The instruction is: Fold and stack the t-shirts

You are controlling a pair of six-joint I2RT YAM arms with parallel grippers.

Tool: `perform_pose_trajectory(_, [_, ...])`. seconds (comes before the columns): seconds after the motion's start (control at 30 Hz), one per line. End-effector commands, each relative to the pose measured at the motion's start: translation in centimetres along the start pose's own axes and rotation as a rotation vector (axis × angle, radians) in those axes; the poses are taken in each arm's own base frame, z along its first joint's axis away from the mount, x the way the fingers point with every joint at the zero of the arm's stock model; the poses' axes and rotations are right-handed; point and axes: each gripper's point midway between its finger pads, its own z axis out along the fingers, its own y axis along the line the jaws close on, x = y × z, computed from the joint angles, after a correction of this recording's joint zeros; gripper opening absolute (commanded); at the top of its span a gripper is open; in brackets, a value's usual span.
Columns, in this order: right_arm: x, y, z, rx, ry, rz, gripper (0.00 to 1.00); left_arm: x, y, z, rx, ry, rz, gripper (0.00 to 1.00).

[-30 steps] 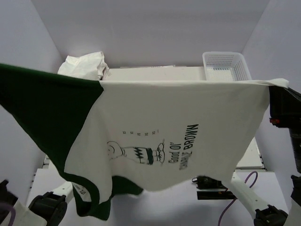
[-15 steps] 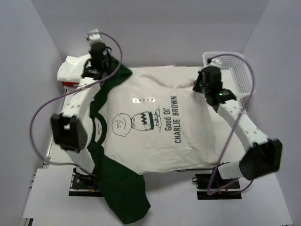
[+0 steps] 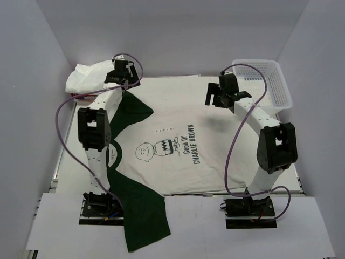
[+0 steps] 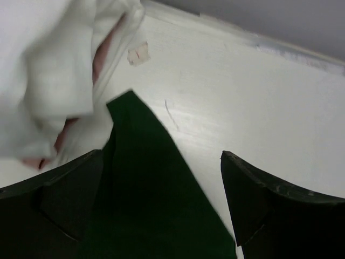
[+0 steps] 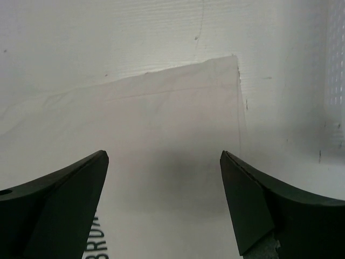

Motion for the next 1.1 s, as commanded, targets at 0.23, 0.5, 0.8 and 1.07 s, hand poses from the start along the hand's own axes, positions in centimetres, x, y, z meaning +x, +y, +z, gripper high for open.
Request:
perform_pose_trajectory(0.23, [6.0, 1.9, -3.6, -0.164, 0.088, 0.019, 0.90, 7.7, 2.4, -12.5, 0.049, 0.229, -0.037, 1.00])
perform_pose_trajectory(0.5, [11.0, 0.1, -1.7, -0.067, 0.195, 0.014, 0.90, 16.9, 4.3, -11.8, 0.006, 0.420, -0.014, 1.00])
perform_pose_trajectory(0.8, [10.7, -0.7, 3.5, 0.033, 0.237, 0.056, 0.90, 17.0, 1.5, -4.8, 0.040, 0.457, 0.017, 1.00])
perform_pose_trajectory(1.07, [4.4, -0.8, 10.5, 0.097, 0.223, 0.142, 0.90, 15.4, -0.9, 3.7, 0.080, 0.460, 0.032, 1.00])
